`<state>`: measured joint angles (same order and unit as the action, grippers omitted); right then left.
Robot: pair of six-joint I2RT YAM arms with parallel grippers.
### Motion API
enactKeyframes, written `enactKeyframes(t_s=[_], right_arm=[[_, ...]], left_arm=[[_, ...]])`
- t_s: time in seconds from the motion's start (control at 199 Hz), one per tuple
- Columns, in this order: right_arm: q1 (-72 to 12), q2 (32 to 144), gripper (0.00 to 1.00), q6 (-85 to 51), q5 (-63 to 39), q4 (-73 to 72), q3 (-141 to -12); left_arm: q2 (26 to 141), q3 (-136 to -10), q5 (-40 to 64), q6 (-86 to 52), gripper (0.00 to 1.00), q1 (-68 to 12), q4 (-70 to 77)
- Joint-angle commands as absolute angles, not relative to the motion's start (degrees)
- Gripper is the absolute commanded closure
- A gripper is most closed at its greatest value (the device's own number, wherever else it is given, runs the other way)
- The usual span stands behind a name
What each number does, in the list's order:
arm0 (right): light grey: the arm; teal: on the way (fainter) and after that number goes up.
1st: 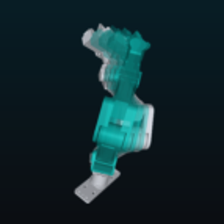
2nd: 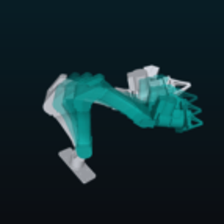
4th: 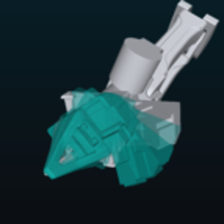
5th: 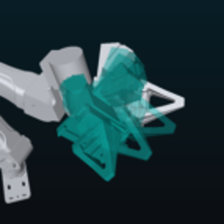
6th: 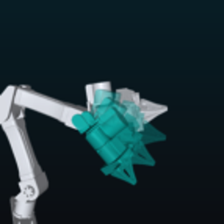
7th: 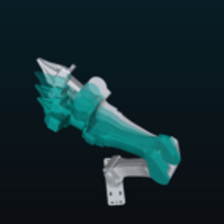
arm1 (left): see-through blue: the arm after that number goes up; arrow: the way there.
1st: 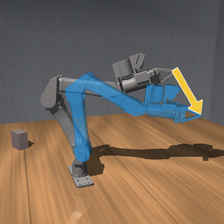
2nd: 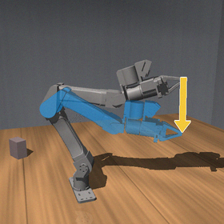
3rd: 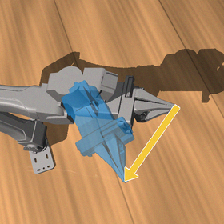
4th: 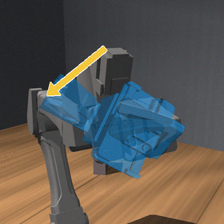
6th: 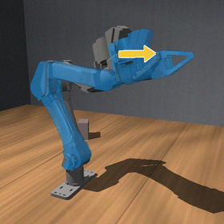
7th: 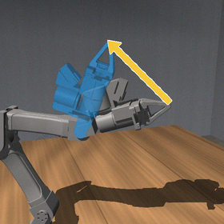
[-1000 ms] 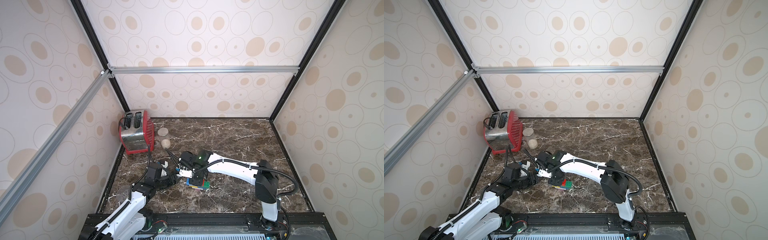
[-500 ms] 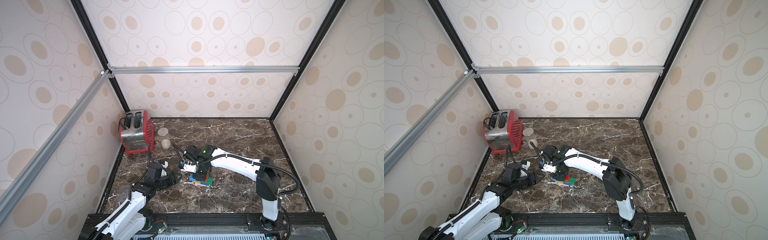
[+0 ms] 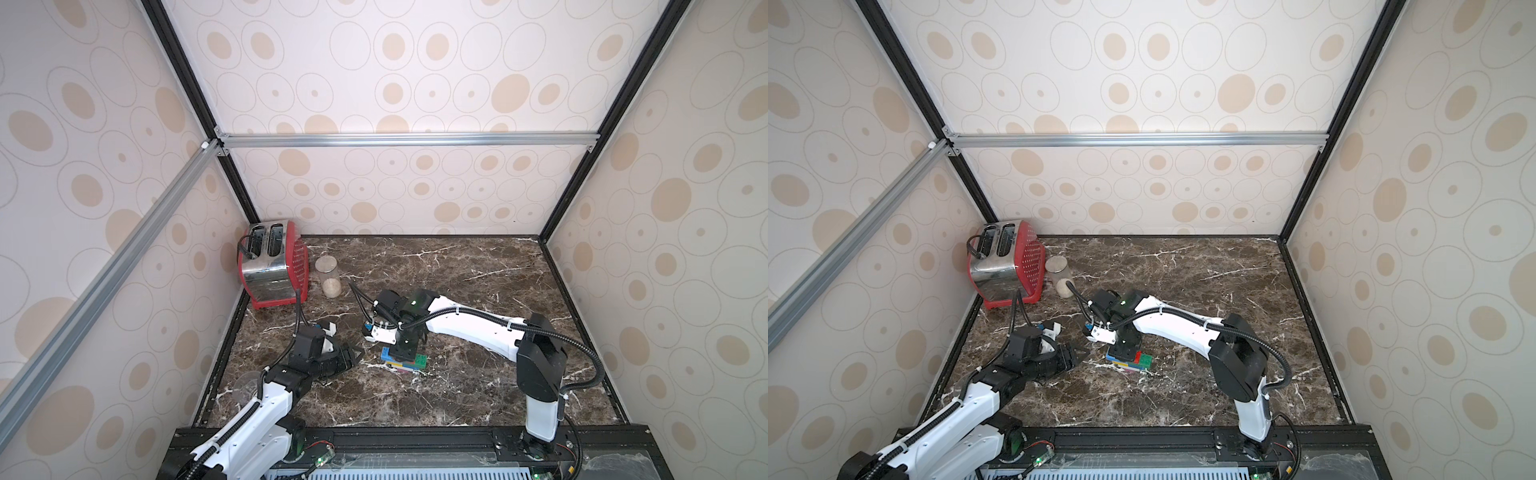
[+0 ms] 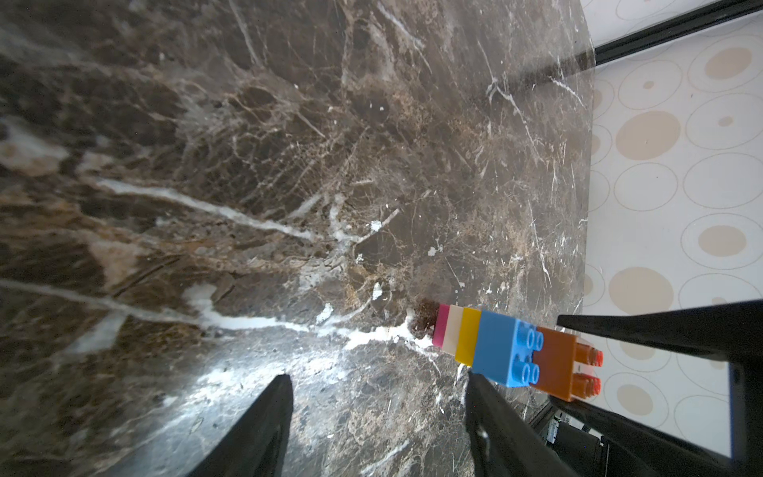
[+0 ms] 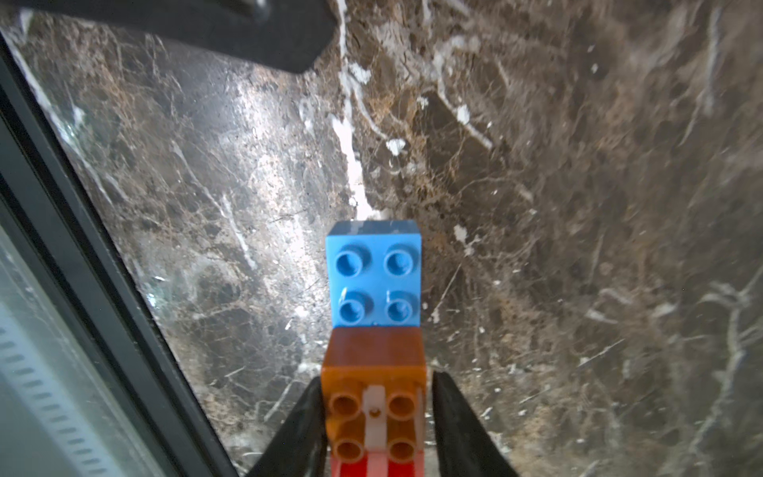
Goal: Assemble a heart with lego
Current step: Move the lego brick at the center of the board, then adjust the lego brick at the center of the board.
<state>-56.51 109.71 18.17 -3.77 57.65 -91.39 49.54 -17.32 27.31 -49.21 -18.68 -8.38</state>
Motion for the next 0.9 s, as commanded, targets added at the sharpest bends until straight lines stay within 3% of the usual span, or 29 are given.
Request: enactKeyframes(t_s=[0.0, 0.291, 0.582, 0.892], right_arm=[[-56.3, 107.0, 0.45, 18.6, -5.6, 58.6, -90.9], [-54.8, 102.7, 0.31, 17.8, -6.2, 53.6, -86.9], [-49.7, 84.6, 0.14, 13.4, -18.1, 27.3, -61.7], [-49.0, 86.8, 0.13, 10.2, -19.1, 18.9, -54.5]], left_arm=[[50.0, -17.7, 27.1, -49.2, 0.34, -18.5, -8.5], [49.7, -17.6, 27.2, -49.2, 0.34, -18.5, -8.5], [51.9, -17.7, 28.2, -49.0, 0.34, -18.5, -7.1], [52.5, -17.9, 28.5, -49.1, 0.33, -18.4, -7.2]])
